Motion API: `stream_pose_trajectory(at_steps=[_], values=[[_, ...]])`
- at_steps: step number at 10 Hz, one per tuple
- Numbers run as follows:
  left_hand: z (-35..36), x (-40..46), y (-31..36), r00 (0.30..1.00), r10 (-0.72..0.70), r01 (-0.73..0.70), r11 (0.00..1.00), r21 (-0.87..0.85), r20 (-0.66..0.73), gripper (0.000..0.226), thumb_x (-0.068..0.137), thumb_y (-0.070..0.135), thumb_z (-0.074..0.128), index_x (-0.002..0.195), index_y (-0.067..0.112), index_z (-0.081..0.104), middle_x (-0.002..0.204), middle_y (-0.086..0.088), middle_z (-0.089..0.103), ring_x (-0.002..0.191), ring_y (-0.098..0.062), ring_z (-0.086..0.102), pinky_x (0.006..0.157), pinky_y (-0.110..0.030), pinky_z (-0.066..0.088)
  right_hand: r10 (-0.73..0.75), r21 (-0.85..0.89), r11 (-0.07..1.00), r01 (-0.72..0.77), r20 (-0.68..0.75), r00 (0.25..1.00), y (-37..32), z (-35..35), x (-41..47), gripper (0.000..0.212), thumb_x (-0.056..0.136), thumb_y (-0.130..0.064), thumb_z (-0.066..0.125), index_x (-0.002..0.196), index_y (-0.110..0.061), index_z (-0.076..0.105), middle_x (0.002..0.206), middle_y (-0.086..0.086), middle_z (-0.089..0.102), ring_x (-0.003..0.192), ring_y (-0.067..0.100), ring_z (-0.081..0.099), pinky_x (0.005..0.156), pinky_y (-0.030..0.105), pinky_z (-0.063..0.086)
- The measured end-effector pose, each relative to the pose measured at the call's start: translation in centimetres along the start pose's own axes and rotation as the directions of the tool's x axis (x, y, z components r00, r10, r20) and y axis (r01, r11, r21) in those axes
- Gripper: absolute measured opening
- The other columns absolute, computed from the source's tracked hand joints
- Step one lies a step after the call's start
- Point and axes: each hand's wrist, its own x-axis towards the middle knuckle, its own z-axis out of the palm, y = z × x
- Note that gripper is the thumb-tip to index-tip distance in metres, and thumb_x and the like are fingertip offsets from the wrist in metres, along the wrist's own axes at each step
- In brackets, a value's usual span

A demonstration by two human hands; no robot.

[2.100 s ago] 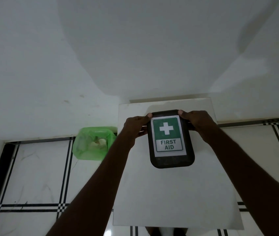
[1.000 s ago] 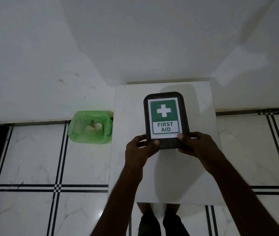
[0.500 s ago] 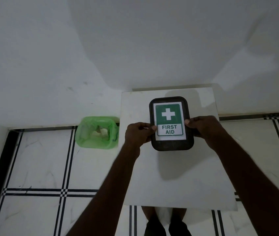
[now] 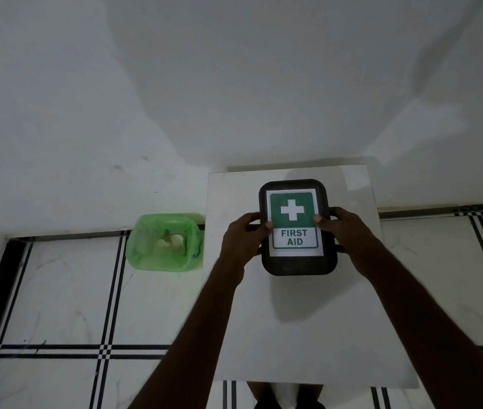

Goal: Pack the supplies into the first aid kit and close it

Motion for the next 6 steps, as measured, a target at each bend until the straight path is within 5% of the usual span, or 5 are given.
stream_pose_trajectory(at_steps=[2,5,6], values=[[0.4,2.1,1.1,0.999,0.036,-0.036,0.999,-0.020,-0.002,0.041,0.094,0.026,0.065,0.135,0.020,0.060,0.112,-0.007,0.075,0.099,-0.023,0.073,0.073,-0.028,0.060,-0.061,0.044,0.997,0.063,-0.047,0.997,-0.6,0.1,1.8,0.040,0.094,-0.028,0.058,0.131,-0.014,0.053,0.104,0.005,0.069,0.081,0.015,0.067,0.060,0.028,0.051],[0.9,2.4,1.5,0.995,0.068,-0.066,0.997,0.038,-0.073,0.050,0.091,0.045,0.063,0.133,0.020,0.060,0.117,-0.006,0.073,0.105,-0.022,0.069,0.090,-0.042,0.059,-0.106,0.021,0.994,0.108,-0.081,0.991,-1.1,-0.4,2.5,0.046,0.093,-0.037,0.058,0.132,-0.013,0.053,0.113,0.008,0.069,0.084,0.014,0.066,0.067,0.029,0.054],[0.5,0.4,1.9,0.941,0.244,-0.173,0.942,0.289,-0.234,0.047,0.090,0.047,0.063,0.129,0.019,0.061,0.115,0.004,0.069,0.103,-0.014,0.065,0.085,-0.025,0.051,-0.198,-0.235,0.961,0.148,-0.205,0.958,-1.8,-0.6,0.4,0.059,0.089,-0.046,0.059,0.137,-0.014,0.048,0.131,0.012,0.062,0.108,0.026,0.063,0.090,0.038,0.052]])
